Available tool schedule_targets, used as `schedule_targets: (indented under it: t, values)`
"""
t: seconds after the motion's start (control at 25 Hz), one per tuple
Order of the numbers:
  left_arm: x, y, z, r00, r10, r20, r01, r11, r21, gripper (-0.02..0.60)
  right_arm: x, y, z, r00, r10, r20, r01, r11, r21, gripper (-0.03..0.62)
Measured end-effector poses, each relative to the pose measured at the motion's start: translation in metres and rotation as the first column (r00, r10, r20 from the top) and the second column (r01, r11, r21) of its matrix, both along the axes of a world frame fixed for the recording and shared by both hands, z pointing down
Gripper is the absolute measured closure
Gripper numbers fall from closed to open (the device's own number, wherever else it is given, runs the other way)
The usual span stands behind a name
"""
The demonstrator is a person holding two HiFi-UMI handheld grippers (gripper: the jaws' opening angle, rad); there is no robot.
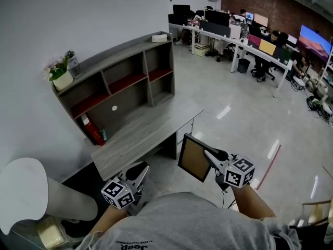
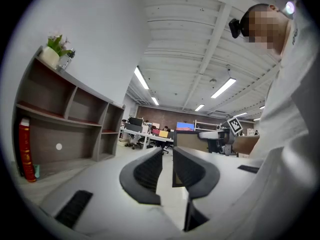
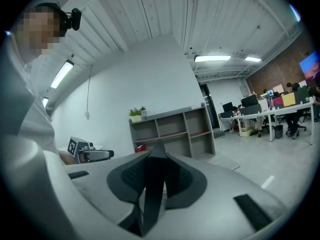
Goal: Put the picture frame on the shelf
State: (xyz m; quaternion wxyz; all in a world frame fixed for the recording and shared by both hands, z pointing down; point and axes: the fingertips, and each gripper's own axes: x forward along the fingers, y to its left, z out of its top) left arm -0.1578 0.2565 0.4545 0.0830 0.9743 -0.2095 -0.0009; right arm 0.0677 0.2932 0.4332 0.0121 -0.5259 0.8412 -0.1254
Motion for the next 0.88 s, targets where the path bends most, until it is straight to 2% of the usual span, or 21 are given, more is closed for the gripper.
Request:
schedule_targets:
  t: [0.44,0.88]
  values:
    - [0.035,0.025,-0.001,1.000,-0.021,-0.014,0.021,1.000,0.002,0.512,0.027,0.025,-0.004,0.999,-0.040,-0.016,0.040,0.999,0.017,0.525]
    - [0.080,0.042,0.008,1.000,0.028,0.011,-0.028,1.000,-0.001,0.512,0.059,0.037,0.001,0.999,-0.041,-0.014,0.042,0.999,0.021,0.525]
